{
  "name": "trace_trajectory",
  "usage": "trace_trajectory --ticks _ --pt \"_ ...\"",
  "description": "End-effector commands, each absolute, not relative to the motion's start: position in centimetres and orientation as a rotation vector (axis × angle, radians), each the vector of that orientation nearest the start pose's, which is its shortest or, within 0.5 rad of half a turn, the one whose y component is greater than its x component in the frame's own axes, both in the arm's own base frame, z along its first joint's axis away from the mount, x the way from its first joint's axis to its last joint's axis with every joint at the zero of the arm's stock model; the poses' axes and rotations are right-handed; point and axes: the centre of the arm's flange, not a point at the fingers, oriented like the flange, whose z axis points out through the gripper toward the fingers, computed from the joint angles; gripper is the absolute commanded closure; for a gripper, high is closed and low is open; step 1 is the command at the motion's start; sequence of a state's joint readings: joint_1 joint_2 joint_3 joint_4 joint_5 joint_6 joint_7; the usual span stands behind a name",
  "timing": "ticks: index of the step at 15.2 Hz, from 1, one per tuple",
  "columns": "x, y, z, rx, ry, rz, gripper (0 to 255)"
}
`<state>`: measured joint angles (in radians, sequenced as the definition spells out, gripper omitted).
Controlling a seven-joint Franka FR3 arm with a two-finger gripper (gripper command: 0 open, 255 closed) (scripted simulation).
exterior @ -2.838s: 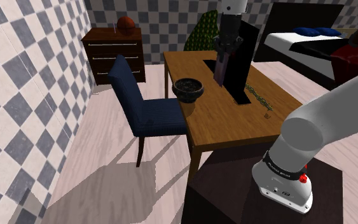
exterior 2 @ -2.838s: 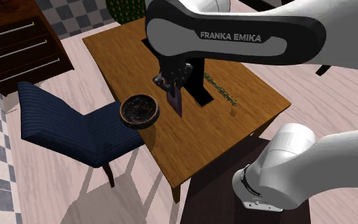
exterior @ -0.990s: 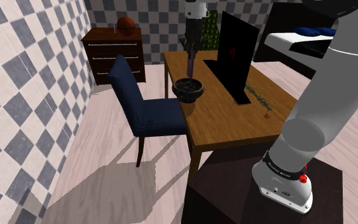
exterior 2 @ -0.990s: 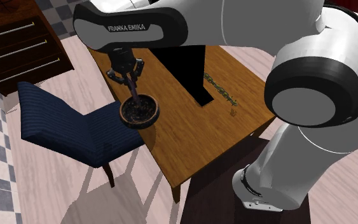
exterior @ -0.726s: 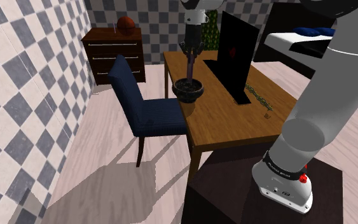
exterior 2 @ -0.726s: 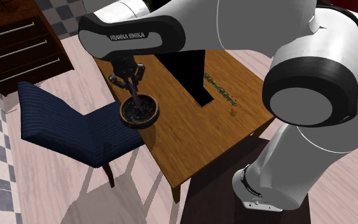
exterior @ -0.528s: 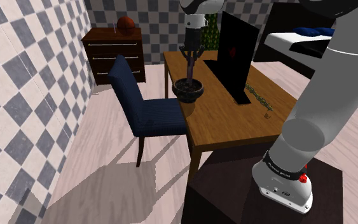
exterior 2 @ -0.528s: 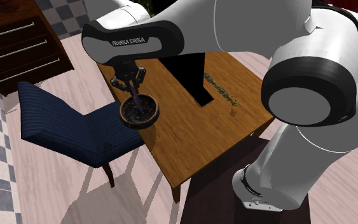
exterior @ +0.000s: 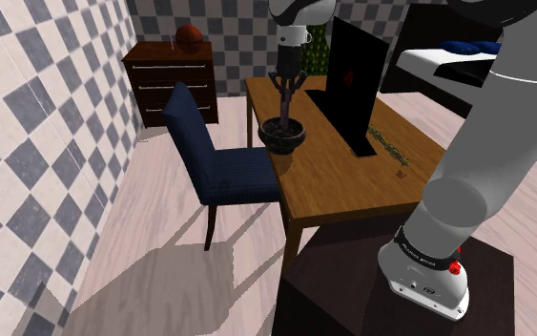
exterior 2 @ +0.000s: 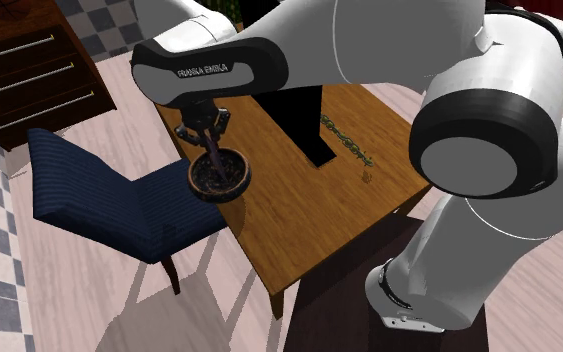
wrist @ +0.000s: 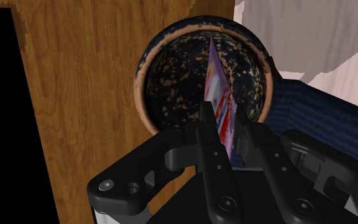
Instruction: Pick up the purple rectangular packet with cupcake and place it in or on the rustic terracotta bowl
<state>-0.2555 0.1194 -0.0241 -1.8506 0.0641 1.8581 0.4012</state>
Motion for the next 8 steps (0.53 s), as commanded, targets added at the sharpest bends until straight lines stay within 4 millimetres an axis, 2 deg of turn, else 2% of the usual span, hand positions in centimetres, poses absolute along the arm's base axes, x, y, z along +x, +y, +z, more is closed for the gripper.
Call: trace_trajectory --ticks 1,6,8 --pt "56.0 -15.5 44.8 -2.898 1.062 0.178 0" --pt "56.0 -15.5 44.8 -2.898 1.062 0.178 0" --pt "56.2 -15.7 47.4 -2.898 1.062 0.178 0"
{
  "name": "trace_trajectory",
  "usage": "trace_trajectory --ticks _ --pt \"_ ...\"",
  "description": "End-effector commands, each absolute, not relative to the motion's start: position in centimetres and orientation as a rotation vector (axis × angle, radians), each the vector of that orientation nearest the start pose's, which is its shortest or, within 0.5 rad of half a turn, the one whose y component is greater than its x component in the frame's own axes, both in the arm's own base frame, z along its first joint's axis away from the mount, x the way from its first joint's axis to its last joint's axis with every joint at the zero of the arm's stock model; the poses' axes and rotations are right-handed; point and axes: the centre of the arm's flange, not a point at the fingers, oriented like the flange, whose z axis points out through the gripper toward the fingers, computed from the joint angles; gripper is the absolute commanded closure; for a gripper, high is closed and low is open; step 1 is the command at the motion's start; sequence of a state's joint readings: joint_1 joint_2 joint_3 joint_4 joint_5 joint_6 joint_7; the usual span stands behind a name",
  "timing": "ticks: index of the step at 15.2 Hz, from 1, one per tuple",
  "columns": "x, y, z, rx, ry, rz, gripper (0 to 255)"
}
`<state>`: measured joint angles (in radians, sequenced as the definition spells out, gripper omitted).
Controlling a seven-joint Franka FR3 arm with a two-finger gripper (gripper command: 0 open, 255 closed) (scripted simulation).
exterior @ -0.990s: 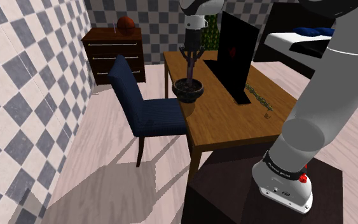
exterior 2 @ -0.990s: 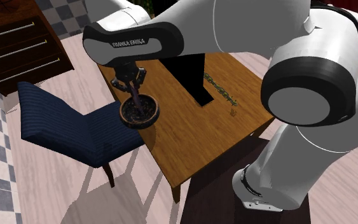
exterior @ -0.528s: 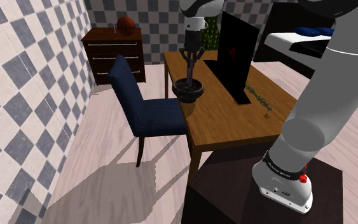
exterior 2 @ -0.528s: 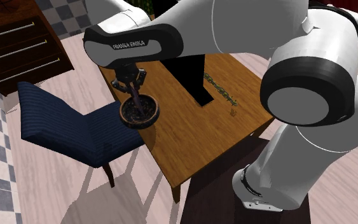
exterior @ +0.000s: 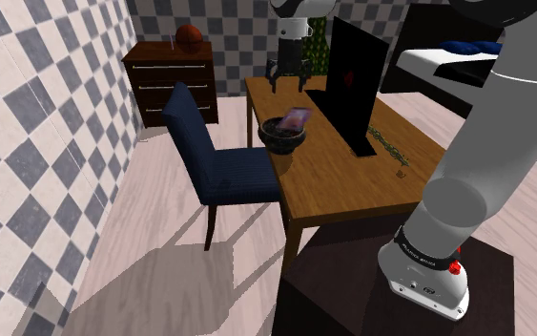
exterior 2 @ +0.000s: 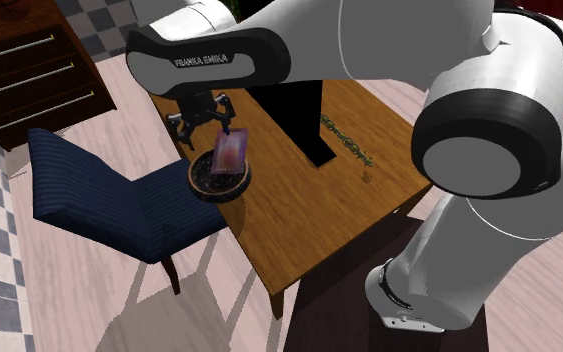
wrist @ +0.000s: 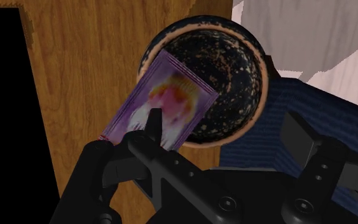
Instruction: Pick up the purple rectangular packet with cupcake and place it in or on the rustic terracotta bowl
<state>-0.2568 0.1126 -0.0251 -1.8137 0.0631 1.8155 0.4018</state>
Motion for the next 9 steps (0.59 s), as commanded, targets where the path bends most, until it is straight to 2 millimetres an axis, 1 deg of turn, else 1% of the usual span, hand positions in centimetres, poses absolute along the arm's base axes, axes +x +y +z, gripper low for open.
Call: trace_trajectory --ticks 1,2,9 --pt "56.3 -15.9 48.7 -2.898 1.062 0.178 0" --pt "56.4 -15.9 49.7 -2.898 1.062 0.178 0" --pt "56.4 -15.9 49.7 -2.898 1.062 0.178 0"
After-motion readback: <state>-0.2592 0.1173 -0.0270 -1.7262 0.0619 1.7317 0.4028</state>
